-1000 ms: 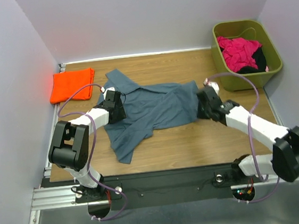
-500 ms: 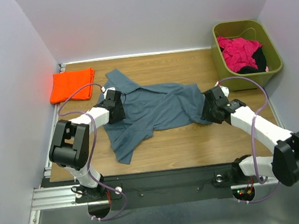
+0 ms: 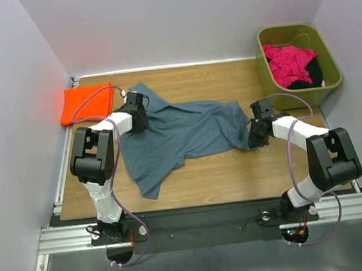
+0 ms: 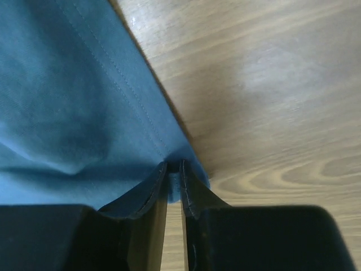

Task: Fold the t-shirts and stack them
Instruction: Flatten the tshirt out

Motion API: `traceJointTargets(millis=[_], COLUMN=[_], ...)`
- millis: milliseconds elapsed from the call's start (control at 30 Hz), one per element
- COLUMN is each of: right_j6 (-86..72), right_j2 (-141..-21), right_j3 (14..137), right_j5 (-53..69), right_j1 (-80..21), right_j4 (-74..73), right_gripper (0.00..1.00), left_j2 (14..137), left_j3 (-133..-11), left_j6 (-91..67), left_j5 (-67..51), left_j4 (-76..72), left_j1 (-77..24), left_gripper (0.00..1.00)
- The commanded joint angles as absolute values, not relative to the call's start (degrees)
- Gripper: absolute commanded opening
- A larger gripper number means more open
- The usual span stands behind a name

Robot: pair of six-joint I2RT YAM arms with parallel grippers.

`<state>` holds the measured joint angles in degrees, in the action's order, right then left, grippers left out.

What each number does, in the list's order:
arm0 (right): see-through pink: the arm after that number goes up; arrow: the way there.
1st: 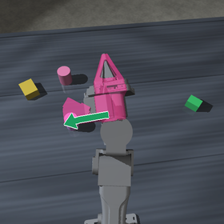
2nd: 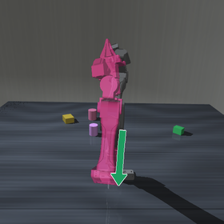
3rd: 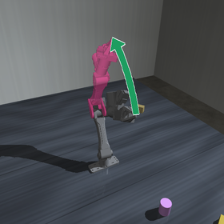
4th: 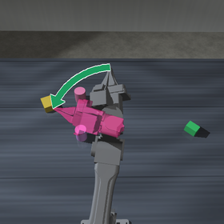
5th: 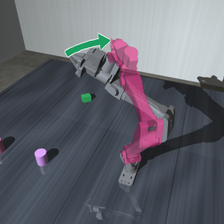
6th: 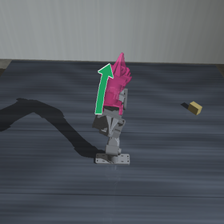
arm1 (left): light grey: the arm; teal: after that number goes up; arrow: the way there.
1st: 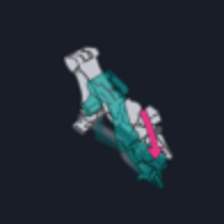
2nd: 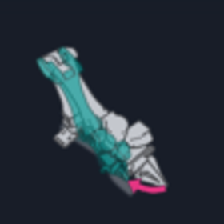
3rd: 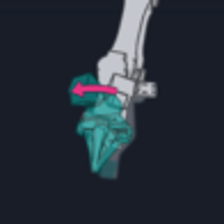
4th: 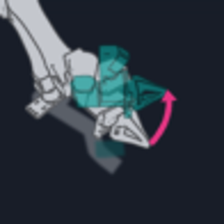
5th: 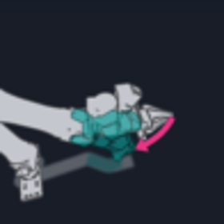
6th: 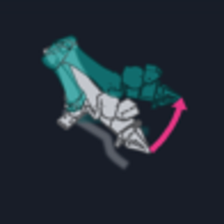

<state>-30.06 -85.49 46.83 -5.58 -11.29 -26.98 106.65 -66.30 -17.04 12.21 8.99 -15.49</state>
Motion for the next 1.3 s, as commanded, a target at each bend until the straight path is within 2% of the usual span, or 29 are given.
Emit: traceJointTargets(millis=[0,367,500,600,633,833,1067,1267], right_j6=[-27.51,-28.56,-27.69,-27.33,-27.33,-27.95,-29.53,-29.00], right_j2=[-88.85,-94.04,-91.06,-85.80,-83.78,-81.74,-84.55,-86.83], right_j3=[49.22,52.99,54.84,54.23,53.97,50.98,48.96,49.22], right_j5=[-2.20,-7.11,-5.89,-7.64,-9.39,-10.46,-7.12,-5.98], right_j1=[-9.85,-5.01,-5.01,-4.92,-5.01,-5.01,-5.01,-4.92], right_j4=[-22.24,-21.18,-21.97,-22.41,-23.11,-24.79,-24.96,-24.70], right_gripper=[0.20,0.19,0.20,0.26,0.30,0.38,0.45,0.45], left_j2=[110.65,123.03,124.81,121.56,118.51,103.65,79.15,65.33], left_j3=[-71.45,-88.83,-94.04,-94.40,-93.44,-85.80,-62.45,-47.41], left_j6=[-14.59,-14.33,-13.18,-12.92,-13.27,-15.90,-21.44,-27.85], left_j5=[12.30,11.78,10.99,10.72,10.81,13.18,17.48,18.11], left_j4=[11.69,14.94,15.47,14.33,13.80,13.88,15.03,17.84], left_j1=[-14.50,-12.39,-12.31,-12.39,-12.39,-12.39,-12.31,-11.95], left_gripper=[0.58,0.59,0.61,0.66,0.66,0.68,0.69,0.69])
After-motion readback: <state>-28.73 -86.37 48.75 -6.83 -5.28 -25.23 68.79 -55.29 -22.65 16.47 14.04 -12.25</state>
